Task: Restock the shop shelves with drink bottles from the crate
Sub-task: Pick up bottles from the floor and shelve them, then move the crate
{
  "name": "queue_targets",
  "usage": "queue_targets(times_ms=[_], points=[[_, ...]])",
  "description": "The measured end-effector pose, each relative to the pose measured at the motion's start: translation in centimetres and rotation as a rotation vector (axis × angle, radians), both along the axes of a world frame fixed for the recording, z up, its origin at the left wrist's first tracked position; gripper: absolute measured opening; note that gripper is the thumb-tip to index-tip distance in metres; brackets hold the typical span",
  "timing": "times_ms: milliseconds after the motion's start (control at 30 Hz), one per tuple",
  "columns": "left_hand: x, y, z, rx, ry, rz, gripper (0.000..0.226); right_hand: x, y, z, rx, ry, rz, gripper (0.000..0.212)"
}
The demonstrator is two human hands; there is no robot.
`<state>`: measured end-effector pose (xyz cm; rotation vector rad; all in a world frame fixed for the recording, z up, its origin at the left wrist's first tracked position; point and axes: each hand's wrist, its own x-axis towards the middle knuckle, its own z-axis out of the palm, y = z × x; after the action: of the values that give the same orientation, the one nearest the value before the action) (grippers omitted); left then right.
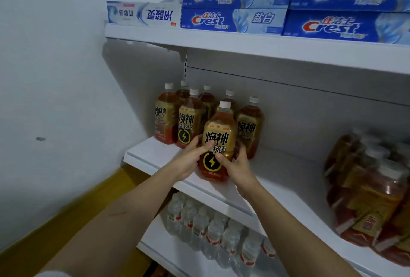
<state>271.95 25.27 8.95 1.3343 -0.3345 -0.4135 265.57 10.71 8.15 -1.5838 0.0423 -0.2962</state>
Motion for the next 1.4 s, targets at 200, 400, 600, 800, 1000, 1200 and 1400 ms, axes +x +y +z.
queue_targets(times_ms=[200,400,600,800,1000,1200,1400], points=[[3.4,-0.7,-0.2,0.020,-0.078,0.029,0.058,4.0,0.1,-1.0,-0.047,-0.019,-0.074,0.077],[5.4,-1.8,0.3,0.216,-0.338,0.312,0.042,7.0,0.0,-1.8,-0.105,-0.024,-0.187,0.083],[6.2,-2.6,-0.4,0.433,-0.561,0.593,0.039,8.8,0.0,-2.2,-0.261,-0.008,-0.326,0.086],[6.0,-2.8,-0.6,0.459,-0.603,0.677,0.036,9.3,0.0,-2.4,-0.305,-0.015,-0.361,0.088],[5.6,-2.5,-1.5,0.452,-0.557,0.613,0.041,9.2,0.0,-2.1,-0.301,0.022,-0.354,0.084],[3.9,-1.7,-1.9,0.600,-0.551,0.467,0.068,7.7,-0.1,-2.1,-0.314,0.061,-0.294,0.072],[0.6,-1.2,-2.2,0.836,-0.564,0.426,0.071,3.3,0.1,-2.1,-0.385,0.113,-0.195,0.052]])
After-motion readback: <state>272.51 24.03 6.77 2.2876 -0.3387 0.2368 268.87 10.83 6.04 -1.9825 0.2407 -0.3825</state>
